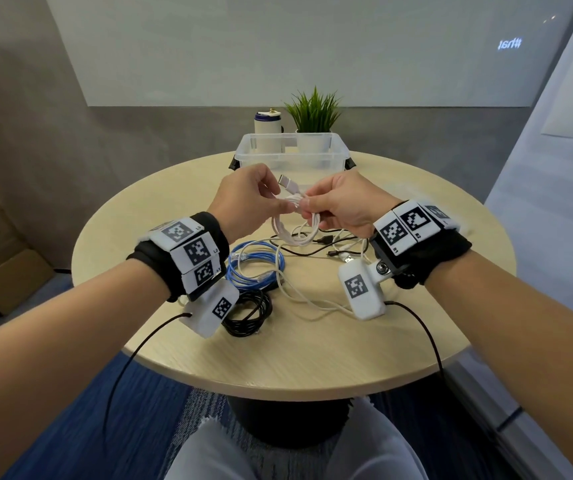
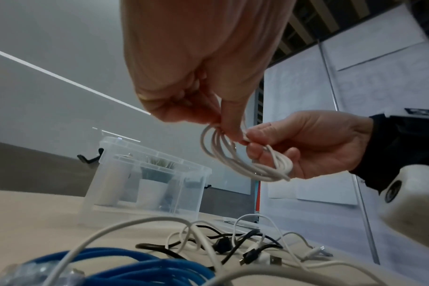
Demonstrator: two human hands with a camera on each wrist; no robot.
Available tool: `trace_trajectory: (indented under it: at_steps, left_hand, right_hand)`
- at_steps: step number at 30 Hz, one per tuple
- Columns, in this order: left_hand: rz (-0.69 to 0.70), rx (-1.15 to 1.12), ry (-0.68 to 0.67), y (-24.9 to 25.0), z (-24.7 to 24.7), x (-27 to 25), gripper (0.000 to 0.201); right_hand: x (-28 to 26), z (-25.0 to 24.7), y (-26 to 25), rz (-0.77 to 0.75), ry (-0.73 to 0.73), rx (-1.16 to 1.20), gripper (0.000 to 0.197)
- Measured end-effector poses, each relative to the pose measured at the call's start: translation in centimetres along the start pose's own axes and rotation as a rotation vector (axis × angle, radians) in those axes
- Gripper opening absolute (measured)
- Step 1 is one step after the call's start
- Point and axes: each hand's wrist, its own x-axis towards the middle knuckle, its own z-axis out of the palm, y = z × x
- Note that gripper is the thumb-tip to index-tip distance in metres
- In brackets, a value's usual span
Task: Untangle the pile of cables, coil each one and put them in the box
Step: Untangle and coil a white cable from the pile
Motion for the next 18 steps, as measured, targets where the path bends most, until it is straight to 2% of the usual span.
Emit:
trace_trajectory:
  at_steps: [2,4,7,12,15,18]
  left_hand:
    - [0.006,0.068,-0.069,0.2,-0.2,0.0,0.032]
    - [-0.030,0.017,-0.189,0.1,-0.3,0.0,0.027]
    - [-0.130,-0.356,-0.305,0.2,-0.4,-0.1,0.011]
    - [-0.331,-0.732,-0.419,0.7,-1.4,0.0,0.016]
    - [-0.457,-0.802,-0.478,0.8,-1.6,0.3,0.022]
    - [-0.555,-0.761,-0.486,0.9,-1.6,0.5,0.019]
  right_hand:
    - [-0.1,-0.2,-0.2,-0.018,-0.017,-0.001,0.006]
    - [-0.1,-0.5,-0.3,-0.028,-0.023,0.019,0.008]
    - [-0.1,-0.4,-0.5,-0.045,-0.027,0.042,0.011]
    - [0.0,-0.5,-0.3,-0.047,-0.030,0.064,0.006]
    - [0.0,-0.7,-0.1,-0.057,-0.025,0.073,0.005]
    - [0.0,-0.5,-0.1,-0.087,-0.059,0.072,0.005]
